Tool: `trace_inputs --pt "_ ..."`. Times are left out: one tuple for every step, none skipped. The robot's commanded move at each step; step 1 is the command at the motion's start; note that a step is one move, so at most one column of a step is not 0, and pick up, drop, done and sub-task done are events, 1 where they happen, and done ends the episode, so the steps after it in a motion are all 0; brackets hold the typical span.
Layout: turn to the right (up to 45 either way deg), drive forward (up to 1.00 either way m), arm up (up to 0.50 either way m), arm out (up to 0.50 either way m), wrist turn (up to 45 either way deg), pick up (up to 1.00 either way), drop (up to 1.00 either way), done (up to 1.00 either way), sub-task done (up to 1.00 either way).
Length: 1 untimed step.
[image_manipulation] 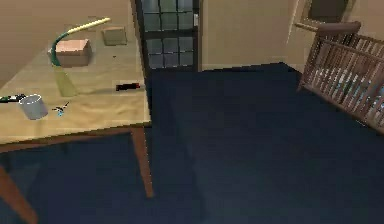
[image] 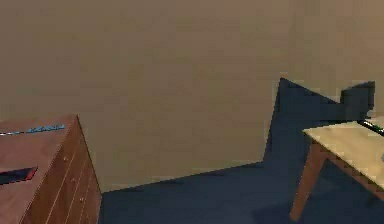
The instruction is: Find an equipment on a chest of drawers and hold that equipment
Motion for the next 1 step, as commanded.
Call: trace_inputs --pt "45.0 0.00 0.00 0.00 0.0 0.00 0.00 0.00 0.00"
